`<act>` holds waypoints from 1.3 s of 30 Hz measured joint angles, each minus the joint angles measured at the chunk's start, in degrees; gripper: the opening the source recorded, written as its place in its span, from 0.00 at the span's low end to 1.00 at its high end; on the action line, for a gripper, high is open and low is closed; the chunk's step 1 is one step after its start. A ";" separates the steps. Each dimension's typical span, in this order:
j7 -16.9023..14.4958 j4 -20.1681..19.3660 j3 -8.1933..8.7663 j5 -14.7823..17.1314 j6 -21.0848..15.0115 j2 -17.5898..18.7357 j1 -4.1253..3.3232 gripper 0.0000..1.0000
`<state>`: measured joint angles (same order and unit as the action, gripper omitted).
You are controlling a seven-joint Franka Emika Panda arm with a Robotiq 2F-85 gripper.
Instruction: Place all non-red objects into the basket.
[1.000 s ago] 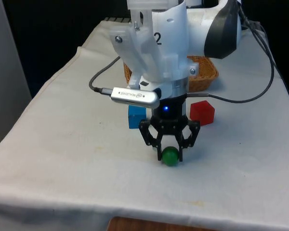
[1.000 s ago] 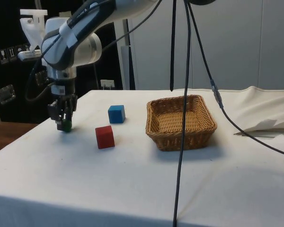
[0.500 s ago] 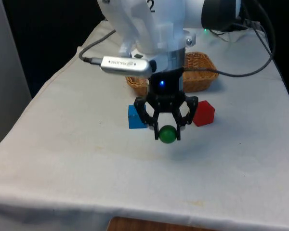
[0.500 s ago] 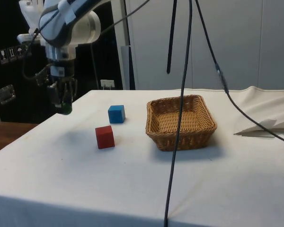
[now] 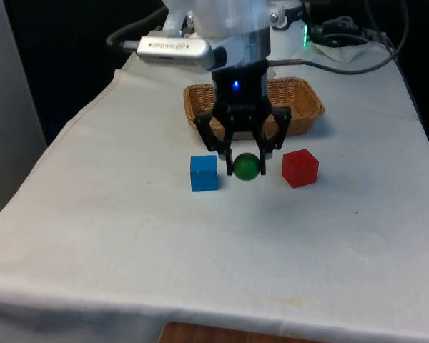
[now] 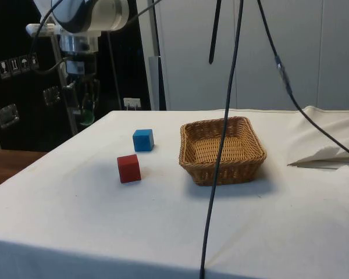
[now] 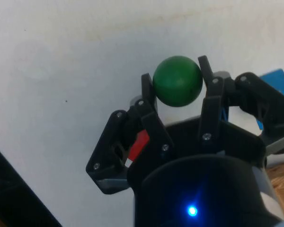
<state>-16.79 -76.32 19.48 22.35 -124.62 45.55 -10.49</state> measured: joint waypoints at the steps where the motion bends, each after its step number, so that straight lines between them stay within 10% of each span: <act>1: 0.00 0.00 0.00 0.00 0.00 0.00 0.00 0.00; 39: -11.23 -19.37 1.95 0.00 -0.29 -15.24 -0.34 0.00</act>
<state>-28.02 -95.68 21.43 22.35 -124.90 30.31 -10.83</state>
